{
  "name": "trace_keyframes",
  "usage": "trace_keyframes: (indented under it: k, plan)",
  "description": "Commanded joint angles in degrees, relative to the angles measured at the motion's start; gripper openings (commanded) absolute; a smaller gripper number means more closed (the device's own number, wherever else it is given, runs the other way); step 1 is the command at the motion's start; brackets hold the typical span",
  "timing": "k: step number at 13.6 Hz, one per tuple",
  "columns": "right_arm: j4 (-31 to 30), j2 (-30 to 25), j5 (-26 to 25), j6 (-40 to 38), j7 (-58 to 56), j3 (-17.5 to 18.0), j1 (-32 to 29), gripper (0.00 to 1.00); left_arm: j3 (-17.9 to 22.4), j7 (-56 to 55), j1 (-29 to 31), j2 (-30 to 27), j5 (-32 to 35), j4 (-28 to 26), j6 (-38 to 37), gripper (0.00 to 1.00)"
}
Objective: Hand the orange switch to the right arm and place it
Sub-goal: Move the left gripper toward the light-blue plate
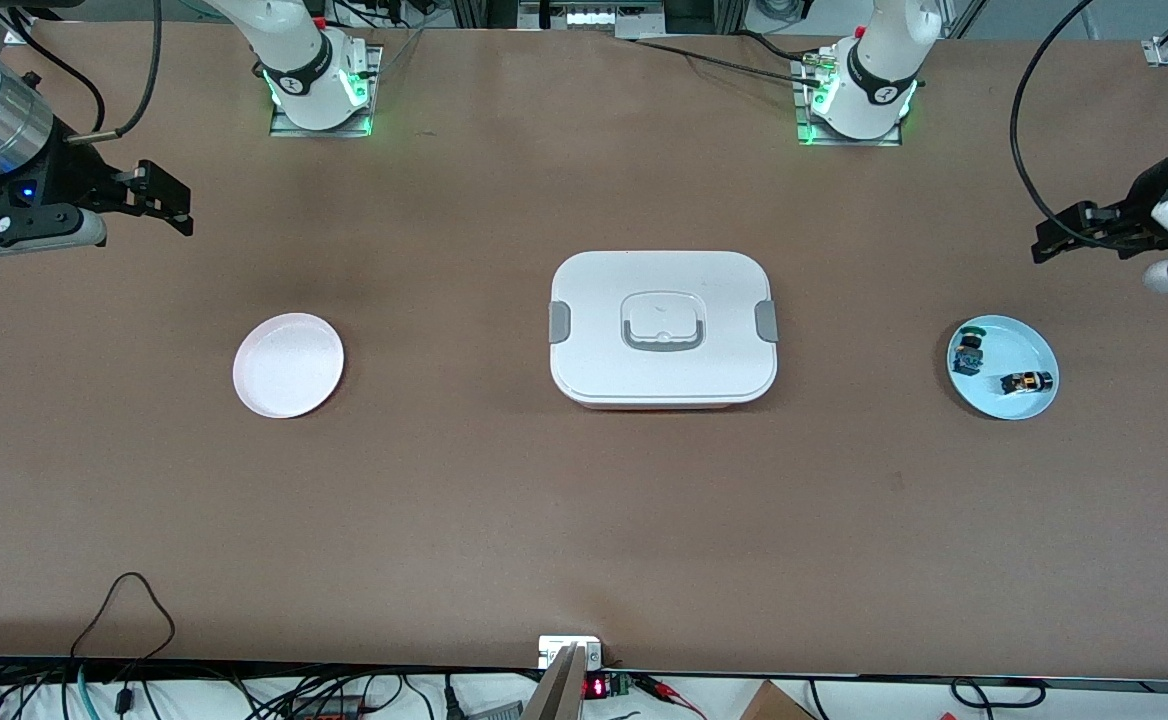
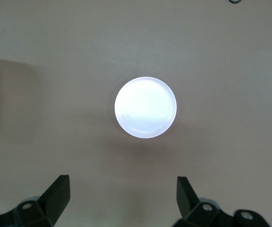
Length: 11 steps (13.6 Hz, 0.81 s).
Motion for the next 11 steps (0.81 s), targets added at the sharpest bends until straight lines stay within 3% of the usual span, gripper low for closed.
trace_keyframes:
  k: [1, 6, 7, 11]
  plan:
    - [0.71, 0.13, 0.88, -0.25, 0.46, 0.06, -0.46, 1.0, 0.06, 0.72, 2.42, 3.81, -0.1, 1.37, -0.92, 1.0]
    - [0.8, 0.13, 0.88, -0.25, 0.46, 0.06, -0.46, 1.0, 0.06, 1.16, 7.08, 11.81, 2.6, 1.28, 0.05, 1.0]
    - [0.8, 0.13, 0.79, -0.25, 0.46, 0.06, -0.46, 1.0, 0.06, 3.43, 7.96, 14.52, 6.62, 1.1, 1.53, 1.0]
    - [0.8, 0.13, 0.79, -0.25, 0.46, 0.06, -0.37, 1.0, 0.06, 3.98, 11.04, 19.37, 7.9, 0.22, 7.95, 1.0]
